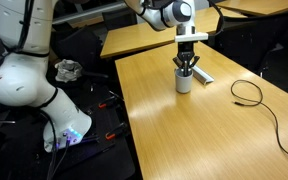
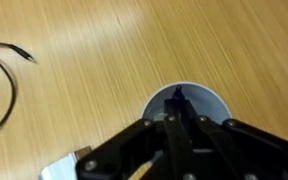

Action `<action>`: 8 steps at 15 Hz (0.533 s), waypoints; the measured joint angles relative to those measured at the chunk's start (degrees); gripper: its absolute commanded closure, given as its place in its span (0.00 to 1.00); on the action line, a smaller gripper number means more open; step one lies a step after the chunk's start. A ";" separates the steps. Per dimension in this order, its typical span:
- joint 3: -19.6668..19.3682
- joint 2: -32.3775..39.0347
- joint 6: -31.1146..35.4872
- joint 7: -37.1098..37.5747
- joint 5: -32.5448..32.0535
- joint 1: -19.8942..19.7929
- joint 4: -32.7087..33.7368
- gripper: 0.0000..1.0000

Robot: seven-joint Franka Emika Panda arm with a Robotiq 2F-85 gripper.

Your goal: Remove the pen from the mug and put it on the table

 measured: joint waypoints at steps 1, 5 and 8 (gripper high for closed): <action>0.04 -0.18 0.00 -0.16 -0.10 0.15 0.10 0.97; 0.11 -2.69 -0.36 -2.82 -0.35 0.32 0.20 0.97; 0.02 -6.56 -1.94 -5.39 -0.32 -0.17 -0.70 0.97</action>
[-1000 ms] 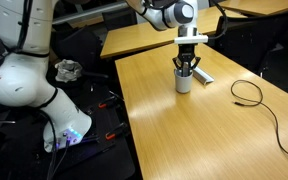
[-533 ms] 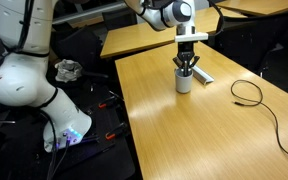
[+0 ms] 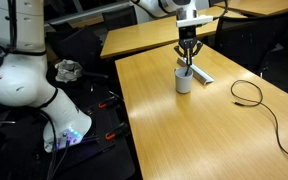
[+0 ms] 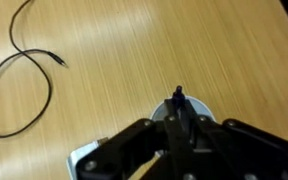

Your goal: Remove the pen from the mug and put it on the table

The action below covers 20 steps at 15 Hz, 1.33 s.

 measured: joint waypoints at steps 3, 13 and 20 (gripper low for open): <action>-0.06 -5.61 -0.57 -1.58 1.23 -1.64 -4.02 0.97; -6.99 -24.20 8.02 8.09 10.29 -8.53 -29.59 0.97; -9.43 -25.21 23.06 29.60 10.35 -8.54 -43.03 0.97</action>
